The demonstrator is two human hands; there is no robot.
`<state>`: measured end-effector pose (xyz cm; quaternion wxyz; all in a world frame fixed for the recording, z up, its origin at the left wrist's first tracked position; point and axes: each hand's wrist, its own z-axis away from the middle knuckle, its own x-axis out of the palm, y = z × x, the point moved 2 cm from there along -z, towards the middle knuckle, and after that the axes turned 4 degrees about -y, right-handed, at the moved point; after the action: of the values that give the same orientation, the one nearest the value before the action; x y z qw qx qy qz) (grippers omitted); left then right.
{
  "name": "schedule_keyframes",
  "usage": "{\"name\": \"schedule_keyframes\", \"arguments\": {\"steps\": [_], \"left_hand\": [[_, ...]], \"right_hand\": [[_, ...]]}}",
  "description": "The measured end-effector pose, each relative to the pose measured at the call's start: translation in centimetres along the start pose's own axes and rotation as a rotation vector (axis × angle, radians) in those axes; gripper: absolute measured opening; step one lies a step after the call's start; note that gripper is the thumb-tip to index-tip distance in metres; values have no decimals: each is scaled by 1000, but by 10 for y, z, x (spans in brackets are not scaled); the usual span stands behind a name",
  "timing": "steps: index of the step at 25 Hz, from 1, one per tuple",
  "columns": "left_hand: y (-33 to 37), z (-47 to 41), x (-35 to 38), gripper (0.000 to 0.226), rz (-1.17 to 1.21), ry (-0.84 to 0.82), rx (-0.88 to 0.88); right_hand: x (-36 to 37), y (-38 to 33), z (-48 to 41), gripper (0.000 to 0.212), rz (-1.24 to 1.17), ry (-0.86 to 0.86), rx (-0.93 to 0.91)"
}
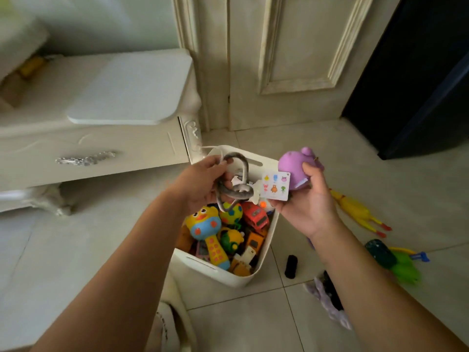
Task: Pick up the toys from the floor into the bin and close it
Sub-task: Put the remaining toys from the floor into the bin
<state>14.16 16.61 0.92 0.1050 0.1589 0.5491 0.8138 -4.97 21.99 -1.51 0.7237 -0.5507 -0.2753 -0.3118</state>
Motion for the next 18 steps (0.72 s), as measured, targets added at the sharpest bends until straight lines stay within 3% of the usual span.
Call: {"name": "schedule_keyframes", "arguments": {"steps": [2,4,6,8,10,13,15,18], "left_hand": [[-35,-7,-11,15,-74,36,-151],[-65,-14,-12,15,-72,-40,-279],[-86,-24,-11,12,-233,-109,-336],[-102,-40,-25,11,-682,-81,-314],[-112,-51,-41,13,-1040,-11,-276],[-115,-50,-56,23,-1178,2,-264],[-112,-46,-58,32,-1279,-40,-263],[-112,-44,-61,25,-1353,-43,-254]], "right_hand": [[-3,14,-9,28,63,52,54],[-10,24,-20,20,148,86,101],[-20,30,-33,29,332,118,132],[-28,36,-46,30,745,120,167],[-30,41,-53,50,1346,21,265],[-35,61,-69,76,1995,-194,502],[-39,74,-75,78,2188,-242,541],[-46,86,-82,52,2258,-153,443]]}}
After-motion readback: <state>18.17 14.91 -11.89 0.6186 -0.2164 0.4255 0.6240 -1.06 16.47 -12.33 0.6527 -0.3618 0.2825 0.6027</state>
